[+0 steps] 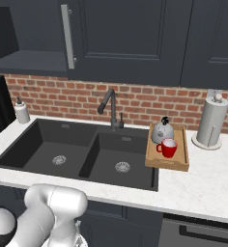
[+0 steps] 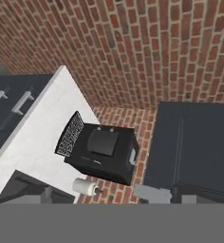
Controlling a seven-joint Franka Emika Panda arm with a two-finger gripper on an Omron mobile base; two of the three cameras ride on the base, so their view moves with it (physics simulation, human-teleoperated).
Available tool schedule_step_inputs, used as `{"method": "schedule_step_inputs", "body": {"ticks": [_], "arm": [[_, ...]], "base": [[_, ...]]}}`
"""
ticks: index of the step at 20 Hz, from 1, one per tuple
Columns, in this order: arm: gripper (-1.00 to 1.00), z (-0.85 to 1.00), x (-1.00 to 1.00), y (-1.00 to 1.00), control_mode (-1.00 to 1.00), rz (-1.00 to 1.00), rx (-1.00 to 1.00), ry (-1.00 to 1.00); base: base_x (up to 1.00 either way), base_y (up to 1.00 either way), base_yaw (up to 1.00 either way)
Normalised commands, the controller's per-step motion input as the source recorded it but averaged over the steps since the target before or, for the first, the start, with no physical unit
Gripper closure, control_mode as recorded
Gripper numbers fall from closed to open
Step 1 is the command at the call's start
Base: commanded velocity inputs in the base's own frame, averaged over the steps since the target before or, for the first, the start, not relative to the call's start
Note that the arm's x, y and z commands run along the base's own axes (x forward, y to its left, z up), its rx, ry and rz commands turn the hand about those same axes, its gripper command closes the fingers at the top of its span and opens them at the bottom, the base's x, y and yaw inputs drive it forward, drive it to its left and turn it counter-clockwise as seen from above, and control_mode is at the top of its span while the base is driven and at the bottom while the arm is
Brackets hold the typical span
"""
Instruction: Pick the kettle from the counter and place it on the tray. Then pick the mug from the cabinet and place it on the tray. Then close the cabinet doors.
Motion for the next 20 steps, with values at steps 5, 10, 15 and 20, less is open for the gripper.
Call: {"method": "schedule_step_inputs", "body": {"ticks": [5, 10, 15, 20], "arm": [[-1.00, -0.02, 0.42, 0.22, -1.00, 0.00, -0.08, 0.02], [-1.00, -0.11, 0.32, 0.03, -1.00, -0.06, -0.02, 0.11], [-1.00, -0.19, 0.21, 0.05, -1.00, -0.14, 0.00, 0.08], [-1.00, -0.11, 0.20, 0.07, -1.00, -0.16, 0.00, 0.01]], "base": [[0.00, 0.00, 0.00], [0.00, 0.00, 0.00], [0.00, 0.00, 0.00], [0.00, 0.00, 0.00]]}}
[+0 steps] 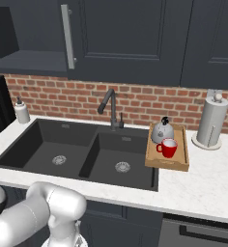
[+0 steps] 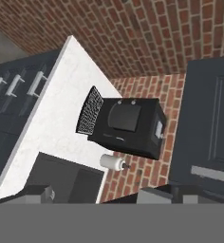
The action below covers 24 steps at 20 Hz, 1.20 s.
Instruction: Pick the kettle from the counter and place it on the tray. Then pick the mug from the cabinet and place it on the tray. Then close the cabinet doors.
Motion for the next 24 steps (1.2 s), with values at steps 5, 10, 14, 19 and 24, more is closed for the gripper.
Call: {"method": "schedule_step_inputs", "body": {"ticks": [5, 10, 14, 19, 24], "arm": [[-1.00, -0.04, 0.22, 0.01, -1.00, -0.16, 0.00, 0.00], [-1.00, -0.01, 0.08, 0.00, -1.00, -0.12, 0.00, 0.00], [-1.00, 0.00, 0.06, 0.00, -1.00, -0.08, 0.00, 0.00], [-1.00, 0.00, 0.20, -0.06, -1.00, -0.11, 0.00, 0.00], [-1.00, 0.00, 0.22, -0.10, -1.00, -0.11, 0.00, 0.00]], "base": [[0.00, 0.00, 0.00], [0.00, 0.00, 0.00], [0.00, 0.00, 0.00], [0.00, 0.00, 0.00], [0.00, 0.00, 0.00]]}}
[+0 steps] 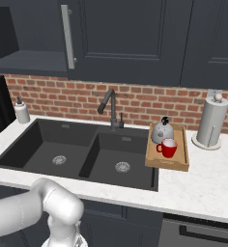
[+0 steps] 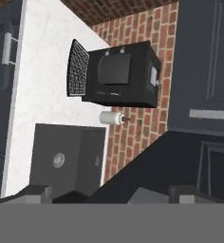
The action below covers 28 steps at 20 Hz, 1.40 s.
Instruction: Pick the kettle from the counter and place it on the tray. Then pick the mug from the cabinet and place it on the tray. Then close the cabinet doors.
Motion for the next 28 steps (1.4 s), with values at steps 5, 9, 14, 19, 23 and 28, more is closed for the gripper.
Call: {"method": "schedule_step_inputs", "body": {"ticks": [5, 9, 14, 19, 23, 28], "arm": [[-1.00, 0.00, 0.16, -0.25, -1.00, -0.12, 0.00, 0.00], [-1.00, -0.04, 0.11, -0.43, -1.00, -0.13, 0.00, 0.00], [-1.00, -0.01, 0.23, -0.49, -1.00, -0.15, 0.00, 0.00], [-1.00, 0.00, 0.28, -0.48, -1.00, -0.15, 0.00, 0.00], [-1.00, 0.00, 0.34, -0.52, -1.00, -0.14, 0.00, 0.00], [-1.00, -0.01, 0.39, -0.55, -1.00, -0.10, 0.00, 0.00]], "base": [[0.00, 0.00, 0.00], [0.00, 0.00, 0.00], [0.00, 0.00, 0.00], [0.00, 0.00, 0.00], [0.00, 0.00, 0.00], [0.00, 0.00, 0.00]]}}
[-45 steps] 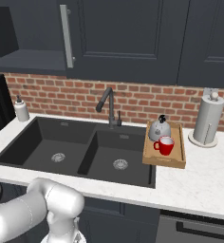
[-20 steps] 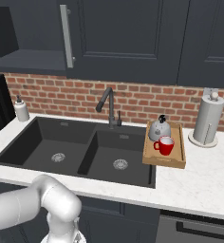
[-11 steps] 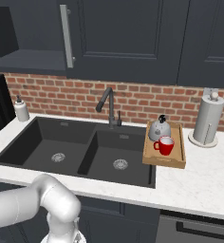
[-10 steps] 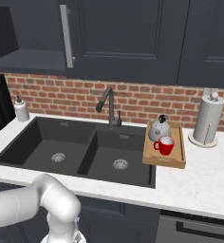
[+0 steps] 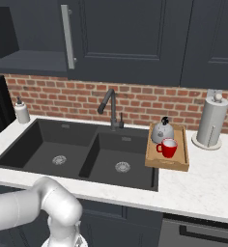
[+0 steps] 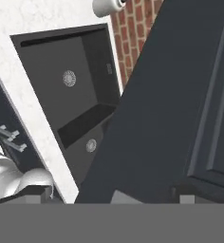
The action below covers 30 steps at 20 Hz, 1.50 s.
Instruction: Pick the kettle from the counter and place it on the tray. Then pick the mug from the cabinet and place it on the tray. Then close the cabinet doors.
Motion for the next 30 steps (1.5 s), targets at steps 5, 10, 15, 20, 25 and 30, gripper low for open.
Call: {"method": "schedule_step_inputs", "body": {"ticks": [5, 10, 15, 20, 25, 30], "arm": [[-1.00, -0.05, 0.41, -0.62, -1.00, -0.07, 0.00, -0.01], [-1.00, -0.13, 0.42, -0.68, -1.00, -0.04, 0.00, -0.04], [-1.00, -0.16, 0.39, -0.64, -1.00, 0.00, 0.00, -0.13], [-1.00, -0.08, 0.50, -0.53, -1.00, 0.00, 0.00, -0.12], [-1.00, 0.02, 0.55, -0.27, -1.00, -0.04, -0.02, 0.00], [-1.00, 0.06, 0.60, -0.25, -1.00, -0.09, -0.05, 0.09]], "base": [[0.00, 0.00, 0.00], [0.00, 0.00, 0.00], [0.00, 0.00, 0.00], [0.00, 0.00, 0.00], [0.00, 0.00, 0.00], [0.00, 0.00, 0.00]]}}
